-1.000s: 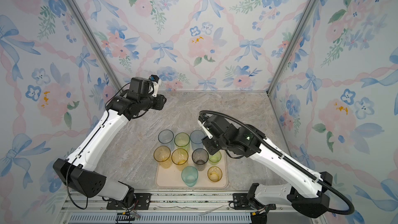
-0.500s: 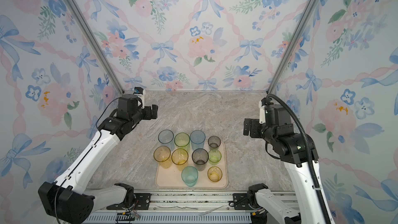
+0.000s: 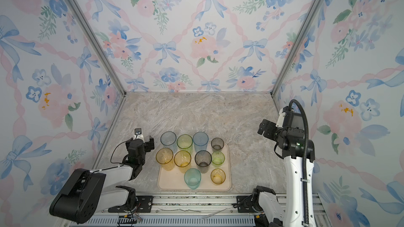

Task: Place the glasses into the tray
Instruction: Reset both arms

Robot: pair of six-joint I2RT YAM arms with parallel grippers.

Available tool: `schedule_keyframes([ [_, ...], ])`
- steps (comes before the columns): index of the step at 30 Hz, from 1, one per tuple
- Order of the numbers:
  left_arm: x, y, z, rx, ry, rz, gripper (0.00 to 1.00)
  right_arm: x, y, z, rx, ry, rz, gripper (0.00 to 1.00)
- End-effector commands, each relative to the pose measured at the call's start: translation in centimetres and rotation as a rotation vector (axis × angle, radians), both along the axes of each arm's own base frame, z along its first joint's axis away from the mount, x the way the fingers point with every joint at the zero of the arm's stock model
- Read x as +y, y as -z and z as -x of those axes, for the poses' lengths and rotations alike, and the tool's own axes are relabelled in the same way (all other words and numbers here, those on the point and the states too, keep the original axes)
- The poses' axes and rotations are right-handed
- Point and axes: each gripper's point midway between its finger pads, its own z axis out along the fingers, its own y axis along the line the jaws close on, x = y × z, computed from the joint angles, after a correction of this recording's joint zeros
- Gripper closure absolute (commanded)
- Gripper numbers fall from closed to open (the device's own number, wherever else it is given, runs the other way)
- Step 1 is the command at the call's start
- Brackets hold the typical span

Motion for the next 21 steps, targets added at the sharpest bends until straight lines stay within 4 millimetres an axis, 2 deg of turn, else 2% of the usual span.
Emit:
schedule_keyframes([
  [1,0.0,-5.5,-2.6,-0.236,-0.003,-0.034,0.02,-0.8,0.2,-1.8,-0.046,0.030,0.003,0.03],
  [5,0.1,-4.4,-3.9,-0.222,-0.009,-0.069,0.02,-2.3,1.9,-2.7,-0.073,0.082,0.055,0.03],
  [10,0.3,-4.3,-3.8,-0.221,-0.007,-0.046,0.02,-3.1,3.3,-4.2,-0.187,0.117,0.079,0.03],
  [14,0.3,-3.9,-4.4,-0.195,0.004,-0.034,0.02,-3.6,6.3,-5.4,-0.210,0.134,0.110,0.03],
  [17,0.4,-3.4,-4.7,-0.179,0.035,0.009,0.02,-2.8,8.0,-7.0,-0.278,0.102,0.147,0.03],
  [18,0.5,-2.8,-4.3,-0.171,0.054,0.044,0.02,-2.4,8.4,-7.4,-0.299,0.086,0.171,0.03],
  [19,-0.1,-3.7,-3.7,-0.253,0.116,0.044,0.02,-1.9,8.6,-8.0,-0.326,0.073,0.198,0.03],
  [21,-1.0,-3.7,-2.5,-0.267,0.137,0.001,0.02,-0.8,9.4,-8.8,-0.362,0.051,0.234,0.03],
])
